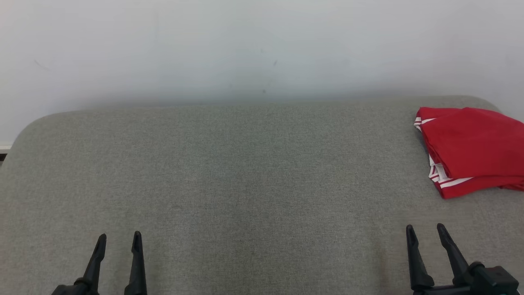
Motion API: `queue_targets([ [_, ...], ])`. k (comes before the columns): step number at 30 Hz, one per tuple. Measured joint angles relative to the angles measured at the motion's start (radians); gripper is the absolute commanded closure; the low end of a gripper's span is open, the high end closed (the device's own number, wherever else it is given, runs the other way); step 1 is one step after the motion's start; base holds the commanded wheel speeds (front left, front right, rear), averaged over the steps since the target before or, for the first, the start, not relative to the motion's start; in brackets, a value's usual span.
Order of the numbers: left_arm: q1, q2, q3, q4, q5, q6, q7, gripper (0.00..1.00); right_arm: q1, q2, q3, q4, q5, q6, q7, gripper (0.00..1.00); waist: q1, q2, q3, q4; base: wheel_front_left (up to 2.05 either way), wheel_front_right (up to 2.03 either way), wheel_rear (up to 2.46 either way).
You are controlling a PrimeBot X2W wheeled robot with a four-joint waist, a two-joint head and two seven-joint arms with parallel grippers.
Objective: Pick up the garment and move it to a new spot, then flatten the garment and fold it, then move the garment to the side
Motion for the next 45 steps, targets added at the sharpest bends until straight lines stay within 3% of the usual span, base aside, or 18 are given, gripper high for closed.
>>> queue_targets([
  [27,0.005,-0.001,0.0,0.044,0.014,-0.025,0.0,0.0,-0.067,0.012,0.048,0.095,0.007,0.0,-0.002,0.0,0.0001,0.0,-0.02,0.023,0.0,0.0,0.0],
  [28,0.005,-0.002,-0.001,0.053,0.014,-0.025,0.0,1.0,-0.064,0.012,0.048,0.102,0.007,0.0,-0.001,1.0,0.0001,0.0001,-0.02,0.023,0.0,0.0,0.0],
  [32,0.015,-0.007,-0.003,0.093,0.012,-0.025,0.003,1.0,-0.036,0.018,0.052,0.138,0.007,0.0,0.004,1.0,0.0001,0.0001,-0.02,0.022,0.0,0.0,0.0],
  [45,0.002,-0.009,0.007,0.115,-0.24,-0.025,0.072,1.0,-0.044,0.032,0.022,0.14,0.243,0.0,0.071,1.0,0.0001,0.0001,-0.018,0.018,0.0,0.0,0.0],
])
